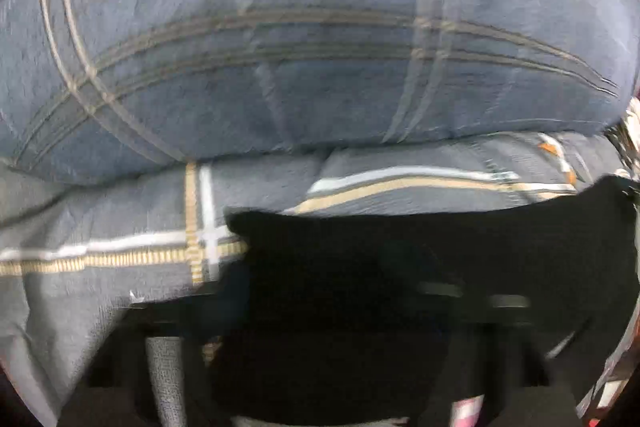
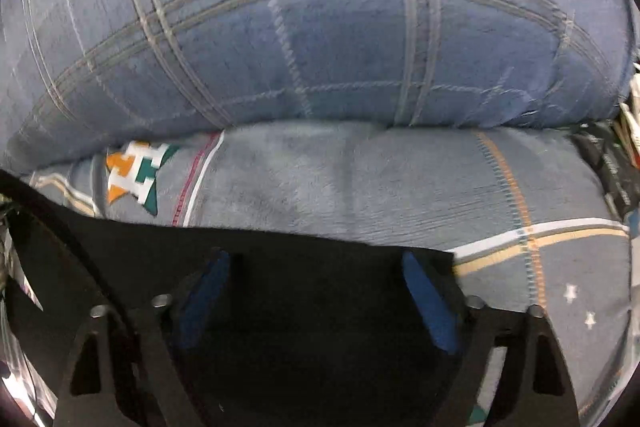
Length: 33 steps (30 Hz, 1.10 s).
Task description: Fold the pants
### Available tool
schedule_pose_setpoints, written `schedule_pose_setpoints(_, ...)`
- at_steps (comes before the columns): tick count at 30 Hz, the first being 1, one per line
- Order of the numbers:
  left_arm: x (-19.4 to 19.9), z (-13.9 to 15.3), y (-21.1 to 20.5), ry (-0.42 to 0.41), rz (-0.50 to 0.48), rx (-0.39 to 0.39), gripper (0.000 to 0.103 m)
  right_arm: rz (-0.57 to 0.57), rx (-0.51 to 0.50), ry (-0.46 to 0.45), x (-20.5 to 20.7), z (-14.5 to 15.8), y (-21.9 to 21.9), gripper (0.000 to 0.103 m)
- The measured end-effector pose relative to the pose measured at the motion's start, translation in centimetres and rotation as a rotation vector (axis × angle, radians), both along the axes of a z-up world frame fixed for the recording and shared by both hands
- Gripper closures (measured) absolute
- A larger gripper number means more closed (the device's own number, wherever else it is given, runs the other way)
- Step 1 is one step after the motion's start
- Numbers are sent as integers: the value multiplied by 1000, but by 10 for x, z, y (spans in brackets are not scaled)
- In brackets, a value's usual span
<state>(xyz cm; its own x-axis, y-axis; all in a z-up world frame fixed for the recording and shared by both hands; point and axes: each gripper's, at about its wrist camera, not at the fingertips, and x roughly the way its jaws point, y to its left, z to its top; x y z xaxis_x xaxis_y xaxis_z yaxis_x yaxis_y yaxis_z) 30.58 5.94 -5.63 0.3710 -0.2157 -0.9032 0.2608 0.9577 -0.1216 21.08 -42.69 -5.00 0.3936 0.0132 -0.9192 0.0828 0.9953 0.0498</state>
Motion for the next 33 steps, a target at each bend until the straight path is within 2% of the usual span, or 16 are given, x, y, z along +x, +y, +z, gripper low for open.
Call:
schedule_pose_setpoints(1, -1, 5, 0, -6, -5, -8, 88, 7, -38, -8, -1, 2, 5, 56)
schedule_pose_setpoints(2, -3, 11, 0, -21, -8, -10, 88, 12, -26, -6, -2, 4, 6, 78)
schedule_pose_setpoints(3, -6, 15, 2, -32, -5, -7, 88, 3, 17, -11, -4, 7, 3, 79)
schedule_pose_setpoints(7, -18, 36, 8, -78, 28, -19, 89, -20, 34, -73, -18, 32, 0, 81)
schedule_pose_setpoints(13, -62, 87, 7, -243, 28, 7, 89, -55, 93, -182, -53, 76, 3, 81)
schedule_pose_setpoints(16, -98, 109, 14, -347, 10, 47, 88, -53, 145, -227, -85, 89, 8, 81)
schedule_pose_setpoints(19, -141, 115, 21, -391, 9, 54, 88, -54, 196, -241, -119, 88, 10, 81)
schedule_pose_setpoints(23, -202, 95, 27, -417, 24, 83, 88, -68, 264, -224, -178, 68, 7, 81)
schedule_pose_setpoints(26, -246, 70, 33, -396, 24, 93, 84, -86, 295, -182, -220, 41, 6, 81)
schedule_pose_setpoints(29, -286, 53, 49, -333, 57, 61, 80, -123, 303, -135, -256, 13, 2, 81)
schedule_pose_setpoints(30, -301, 50, 59, -322, 89, 55, 80, -144, 301, -122, -265, 6, 0, 85)
schedule_pose_setpoints(33, -325, 45, 95, -268, 191, -38, 80, -207, 303, -152, -292, 4, -12, 82)
